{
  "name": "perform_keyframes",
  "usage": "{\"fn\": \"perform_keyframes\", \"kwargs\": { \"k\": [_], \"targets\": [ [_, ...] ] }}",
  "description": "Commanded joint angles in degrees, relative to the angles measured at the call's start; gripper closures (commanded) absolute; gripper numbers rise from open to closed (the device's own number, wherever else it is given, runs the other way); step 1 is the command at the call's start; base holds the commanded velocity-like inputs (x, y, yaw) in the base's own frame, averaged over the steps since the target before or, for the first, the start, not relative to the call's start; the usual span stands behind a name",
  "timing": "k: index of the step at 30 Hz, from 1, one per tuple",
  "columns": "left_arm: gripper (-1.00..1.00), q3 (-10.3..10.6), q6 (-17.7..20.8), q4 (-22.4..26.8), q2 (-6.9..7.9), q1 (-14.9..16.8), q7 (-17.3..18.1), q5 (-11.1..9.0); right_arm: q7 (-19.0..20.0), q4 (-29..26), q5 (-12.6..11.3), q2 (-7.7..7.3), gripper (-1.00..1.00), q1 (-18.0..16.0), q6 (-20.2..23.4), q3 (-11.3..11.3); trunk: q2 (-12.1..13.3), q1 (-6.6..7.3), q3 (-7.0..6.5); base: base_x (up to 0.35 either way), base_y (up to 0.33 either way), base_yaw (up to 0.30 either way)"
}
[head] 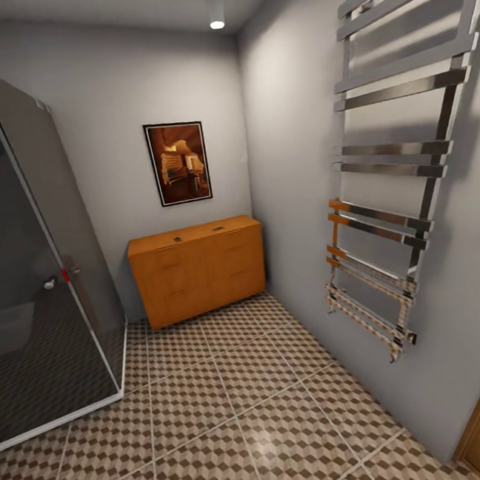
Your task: Take the four mousetraps from the cabinet in the bathroom and place them on the bathroom floor. Make sure all four end up on the same floor surface, and ensure that at least two of them are either under or directly next to the same bathroom sink.
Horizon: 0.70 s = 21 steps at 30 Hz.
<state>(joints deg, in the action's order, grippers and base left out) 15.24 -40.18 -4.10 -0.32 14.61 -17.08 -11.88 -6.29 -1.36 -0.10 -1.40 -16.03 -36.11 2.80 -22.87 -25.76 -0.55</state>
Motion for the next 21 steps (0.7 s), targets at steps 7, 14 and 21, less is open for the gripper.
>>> {"fn": "perform_keyframes", "kwargs": {
  "k": [7,14,21],
  "targets": [
    [-1.0,0.5,-0.2,-0.2,-0.04,0.1,-0.1,-0.3,-0.3,0.0,0.0,-0.01,-1.0,0.0,-0.1,0.3,0.0,-0.02,0.02,0.0,0.0,0.177],
    [-1.0,0.5,-0.2,-0.2,-0.04,0.1,-0.1,-0.3,-0.3,0.0,0.0,-0.01,-1.0,0.0,-0.1,0.3,0.0,-0.02,0.02,0.0,0.0,0.215],
    [-1.0,0.5,-0.2,-0.2,-0.04,0.1,-0.1,-0.3,-0.3,0.0,0.0,-0.01,-1.0,0.0,-0.1,0.3,0.0,-0.02,0.02,0.001,0.0,0.081]
  ]
}}
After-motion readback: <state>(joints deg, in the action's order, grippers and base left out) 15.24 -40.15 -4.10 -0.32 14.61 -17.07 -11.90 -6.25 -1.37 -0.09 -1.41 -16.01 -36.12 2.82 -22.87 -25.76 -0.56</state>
